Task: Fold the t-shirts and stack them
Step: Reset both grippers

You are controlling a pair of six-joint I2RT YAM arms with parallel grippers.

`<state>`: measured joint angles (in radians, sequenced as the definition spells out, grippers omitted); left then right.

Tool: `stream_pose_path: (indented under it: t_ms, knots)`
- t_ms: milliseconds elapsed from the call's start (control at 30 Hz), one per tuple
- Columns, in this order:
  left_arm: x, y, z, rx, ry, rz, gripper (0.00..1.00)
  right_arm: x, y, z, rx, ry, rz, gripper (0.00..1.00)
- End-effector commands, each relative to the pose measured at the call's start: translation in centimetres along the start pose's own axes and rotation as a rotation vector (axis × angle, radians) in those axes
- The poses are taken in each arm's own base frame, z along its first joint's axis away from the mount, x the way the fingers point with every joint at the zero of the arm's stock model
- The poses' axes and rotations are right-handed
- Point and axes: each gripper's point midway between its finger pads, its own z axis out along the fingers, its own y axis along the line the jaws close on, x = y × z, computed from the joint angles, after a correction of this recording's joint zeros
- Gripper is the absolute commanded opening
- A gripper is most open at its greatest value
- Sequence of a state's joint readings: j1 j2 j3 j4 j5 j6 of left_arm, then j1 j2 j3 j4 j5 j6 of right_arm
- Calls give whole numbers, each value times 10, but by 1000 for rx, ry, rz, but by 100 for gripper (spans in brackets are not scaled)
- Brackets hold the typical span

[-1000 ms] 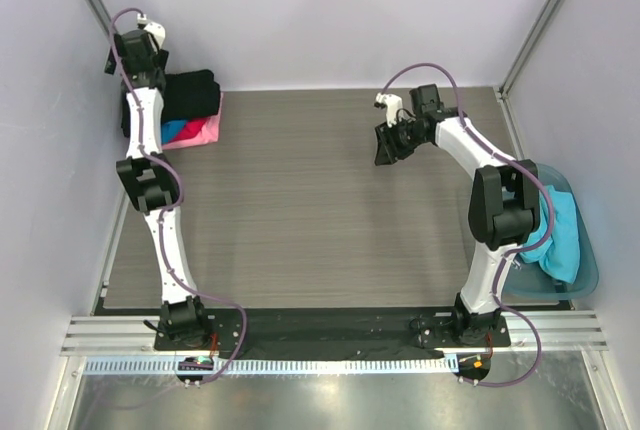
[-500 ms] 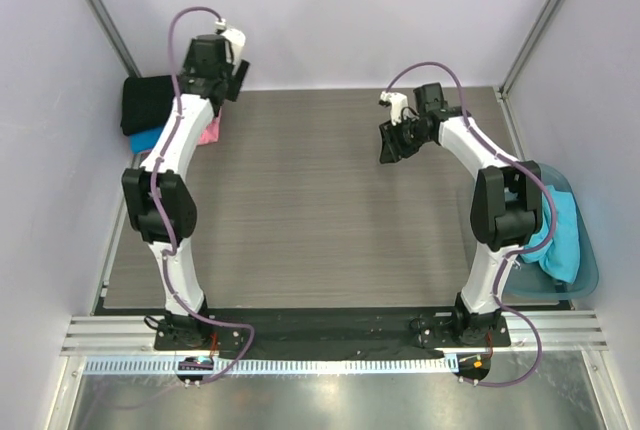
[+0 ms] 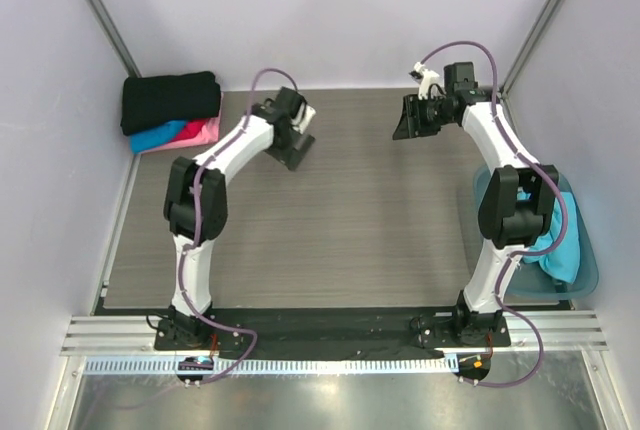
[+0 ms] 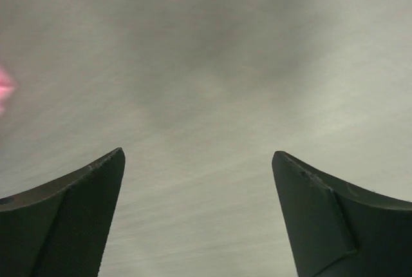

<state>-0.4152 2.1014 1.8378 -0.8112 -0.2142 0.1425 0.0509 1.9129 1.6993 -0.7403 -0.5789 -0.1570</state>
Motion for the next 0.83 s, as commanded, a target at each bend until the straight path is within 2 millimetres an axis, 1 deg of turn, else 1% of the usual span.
stream_pose_path:
  t_ms: [0,33,67,100,133,167,200,233,367,400,433,467,500,533,567,600,633,667,700,733,767,800]
  knots:
    - [-14,-32,-30,103,-63,-92,98,-8,0,-9,44,-47,133,51]
    - [-14,-32,-36,112,-61,-111,100,-6,-3,-10,71,-52,160,54]
    - [-17,-34,-41,118,-68,-173,100,-8,2,-14,101,-67,155,74]
    - [-17,-35,-44,128,-70,-188,100,-1,1,-12,127,-56,164,76]
    - [-19,-36,-49,136,-85,-196,100,2,-2,-14,168,-54,154,78]
    - [-22,-33,-57,130,-109,-197,100,6,0,-13,180,-49,148,87]
    - [-18,-31,-58,117,-107,-195,100,10,-1,-16,206,-52,151,96]
    - [-18,-30,-60,117,-109,-189,100,13,-2,-18,219,-48,153,100]
    - [-18,-26,-75,122,-125,-177,100,20,8,-31,215,-51,128,100]
    - [-19,-25,-79,123,-131,-168,100,19,12,-40,218,-67,117,100]
    - [-18,-23,-85,122,-137,-163,100,18,15,-45,221,-76,119,100]
    - [-18,-23,-89,129,-143,-157,100,19,14,-51,248,-80,129,100]
    - [-19,-22,-100,136,-159,-150,100,25,15,-55,264,-69,146,100]
    - [-18,-21,-107,140,-155,-136,100,23,19,-67,283,-95,150,100]
    - [-19,-21,-113,150,-157,-136,100,26,20,-72,305,-102,183,100]
    - [-19,-20,-117,154,-154,-110,100,33,14,-79,362,-108,198,100]
    - [-22,-16,-130,154,-158,-95,100,29,20,-95,381,-160,196,100]
    - [-23,-16,-135,166,-157,-87,100,27,22,-104,394,-195,189,100]
    - [-25,-16,-142,177,-162,-78,100,37,22,-106,401,-195,184,100]
    - [-27,-18,-153,206,-169,-56,100,34,31,-120,400,-240,156,100]
    - [-28,-25,-160,254,-177,-45,100,37,33,-125,404,-251,153,100]
    - [-24,-29,-164,281,-163,-31,100,47,32,-125,412,-243,155,100]
